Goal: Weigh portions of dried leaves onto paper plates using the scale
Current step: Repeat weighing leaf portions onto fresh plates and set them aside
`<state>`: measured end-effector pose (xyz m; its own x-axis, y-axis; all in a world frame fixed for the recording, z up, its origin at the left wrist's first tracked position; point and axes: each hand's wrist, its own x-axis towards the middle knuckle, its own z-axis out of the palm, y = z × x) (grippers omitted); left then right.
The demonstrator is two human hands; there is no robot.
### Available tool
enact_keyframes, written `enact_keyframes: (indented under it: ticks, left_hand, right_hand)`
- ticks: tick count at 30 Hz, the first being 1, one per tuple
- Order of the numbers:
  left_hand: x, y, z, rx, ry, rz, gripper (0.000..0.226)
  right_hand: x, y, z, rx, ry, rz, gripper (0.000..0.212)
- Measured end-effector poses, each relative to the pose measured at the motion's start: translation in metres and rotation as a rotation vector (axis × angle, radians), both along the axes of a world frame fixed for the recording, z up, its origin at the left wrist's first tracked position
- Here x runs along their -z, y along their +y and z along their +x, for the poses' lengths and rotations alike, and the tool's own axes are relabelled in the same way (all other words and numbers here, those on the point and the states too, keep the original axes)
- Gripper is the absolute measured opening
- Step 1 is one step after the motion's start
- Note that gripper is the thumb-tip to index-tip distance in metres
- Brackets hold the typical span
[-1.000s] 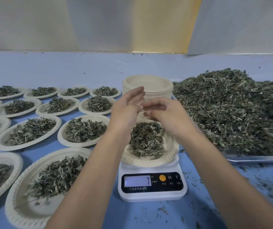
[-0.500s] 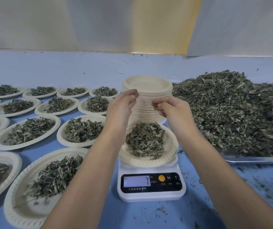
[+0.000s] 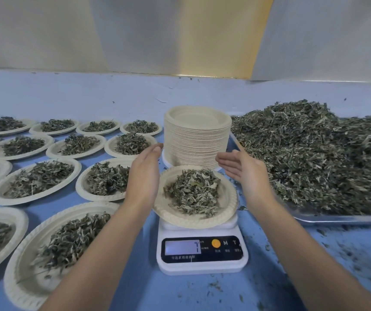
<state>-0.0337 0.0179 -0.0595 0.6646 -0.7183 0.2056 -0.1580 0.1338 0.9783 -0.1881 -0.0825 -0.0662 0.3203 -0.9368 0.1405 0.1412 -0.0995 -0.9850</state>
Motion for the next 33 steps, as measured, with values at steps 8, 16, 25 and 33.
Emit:
enact_keyframes:
  ticks: [8,16,25,33]
  left_hand:
    - [0.010,-0.001,0.001,-0.026,0.121,-0.003,0.038]
    - [0.015,-0.002,0.000,0.005,0.232,0.034,0.039]
    - [0.010,-0.004,0.002,-0.027,0.308,0.070,0.039]
    - [-0.013,0.011,0.035,-0.098,0.384,0.059,0.030]
  right_hand:
    - [0.003,0.006,-0.001,-0.088,-0.114,0.086,0.035]
    - [0.007,0.005,0.004,-0.032,-0.084,0.070,0.032]
    - [0.001,0.008,0.009,0.001,-0.106,0.053,0.031]
    - [-0.028,0.016,0.048,-0.027,-0.151,0.031,0.025]
